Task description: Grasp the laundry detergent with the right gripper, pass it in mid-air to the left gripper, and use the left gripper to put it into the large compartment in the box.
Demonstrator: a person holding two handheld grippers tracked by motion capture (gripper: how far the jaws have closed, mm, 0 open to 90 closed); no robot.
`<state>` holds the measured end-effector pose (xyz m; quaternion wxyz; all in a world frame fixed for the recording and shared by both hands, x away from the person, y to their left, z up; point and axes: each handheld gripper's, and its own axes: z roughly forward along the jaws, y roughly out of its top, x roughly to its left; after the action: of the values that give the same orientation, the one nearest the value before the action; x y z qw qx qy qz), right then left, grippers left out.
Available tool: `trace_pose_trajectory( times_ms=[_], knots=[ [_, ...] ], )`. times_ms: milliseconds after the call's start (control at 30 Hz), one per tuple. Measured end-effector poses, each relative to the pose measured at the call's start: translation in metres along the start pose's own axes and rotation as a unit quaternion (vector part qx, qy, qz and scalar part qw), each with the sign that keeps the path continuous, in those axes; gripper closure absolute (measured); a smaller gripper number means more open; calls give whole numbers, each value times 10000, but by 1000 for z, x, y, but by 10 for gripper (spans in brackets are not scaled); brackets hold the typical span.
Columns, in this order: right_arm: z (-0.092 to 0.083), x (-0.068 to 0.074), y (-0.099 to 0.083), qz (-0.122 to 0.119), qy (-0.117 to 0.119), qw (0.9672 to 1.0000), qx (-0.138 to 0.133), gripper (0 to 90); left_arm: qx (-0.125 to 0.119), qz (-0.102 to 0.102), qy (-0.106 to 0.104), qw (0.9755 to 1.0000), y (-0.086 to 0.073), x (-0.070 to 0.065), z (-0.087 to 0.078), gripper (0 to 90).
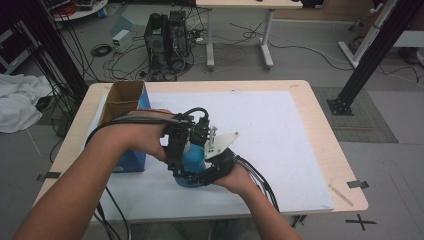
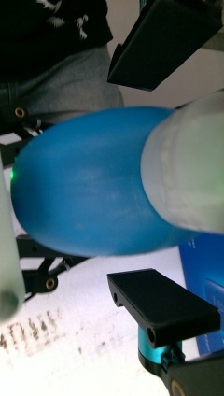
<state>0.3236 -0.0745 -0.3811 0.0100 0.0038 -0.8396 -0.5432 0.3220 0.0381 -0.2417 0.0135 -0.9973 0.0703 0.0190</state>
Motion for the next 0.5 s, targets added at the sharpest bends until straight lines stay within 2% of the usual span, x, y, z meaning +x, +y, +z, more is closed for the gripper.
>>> trace_pose_trajectory(
  times_ms=[100, 167, 300, 333, 433, 467, 500],
  knots=[
    [1, 1, 1, 22, -34, 10000, -21, 449, -49, 27, -11, 10000, 1, -1, 0, 56],
    [0, -1, 1, -111, -21, 9999, 9, 449, -75, 60, 53, 9999, 1, -2, -1, 56],
    [0, -1, 4, -123, -37, 9999, -22, 449, -116, 89, 39, 9999, 2, -3, -1, 56],
    [1, -3, 5, -263, -69, 9996, -81, 449, -111, 91, 33, 9999, 2, -3, -1, 56],
    [1, -1, 6, -177, -42, 9998, -70, 449, -104, 93, 26, 9999, 2, -4, -1, 56],
    [1, -2, 7, -239, -66, 9997, -62, 448, -101, 47, -8, 9999, 1, -6, -1, 56],
    [2, 0, 8, -125, -68, 9999, -63, 448, -114, 87, -15, 9999, 1, -5, 0, 56]
  ],
)
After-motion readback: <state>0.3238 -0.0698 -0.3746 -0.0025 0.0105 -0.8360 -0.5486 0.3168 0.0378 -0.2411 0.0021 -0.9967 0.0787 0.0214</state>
